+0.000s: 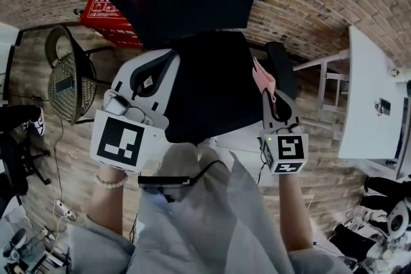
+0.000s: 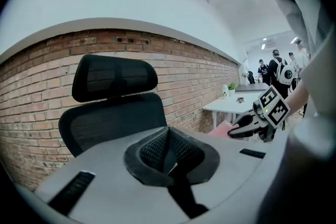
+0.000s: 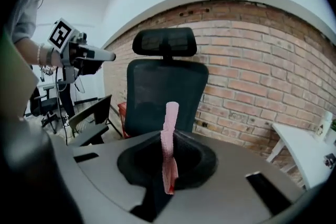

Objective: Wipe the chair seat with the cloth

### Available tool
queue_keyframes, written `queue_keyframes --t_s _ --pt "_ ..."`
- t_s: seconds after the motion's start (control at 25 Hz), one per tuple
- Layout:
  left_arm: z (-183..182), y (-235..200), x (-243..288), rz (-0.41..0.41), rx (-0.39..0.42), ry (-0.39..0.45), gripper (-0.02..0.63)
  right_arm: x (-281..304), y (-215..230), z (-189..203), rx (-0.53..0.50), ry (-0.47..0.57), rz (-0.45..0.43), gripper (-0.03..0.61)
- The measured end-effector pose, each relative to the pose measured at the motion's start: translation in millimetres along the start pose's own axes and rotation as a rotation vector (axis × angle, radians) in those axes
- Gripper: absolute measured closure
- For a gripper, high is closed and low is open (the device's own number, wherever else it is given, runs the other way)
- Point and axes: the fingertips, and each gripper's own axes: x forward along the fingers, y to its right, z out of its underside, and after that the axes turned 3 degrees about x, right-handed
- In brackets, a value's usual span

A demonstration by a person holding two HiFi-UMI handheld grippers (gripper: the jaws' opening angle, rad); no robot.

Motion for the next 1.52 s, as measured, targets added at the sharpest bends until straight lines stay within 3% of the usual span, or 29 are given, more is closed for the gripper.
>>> queue_keyframes --t_s 0.28,0.52,1.52 --pt "-51 11 -25 0.039 0.014 0.069 0.595 -42 -15 -78 0.048 0.154 -0.005 0.524" --pt "-75 11 -36 0.034 0.006 0.097 0.595 -62 -29 -114 0.057 0.219 -0.04 0.525" --pt "-75 32 -16 0.132 0.083 0.079 0.595 -61 -44 -127 0.058 0.223 -0.082 0.525"
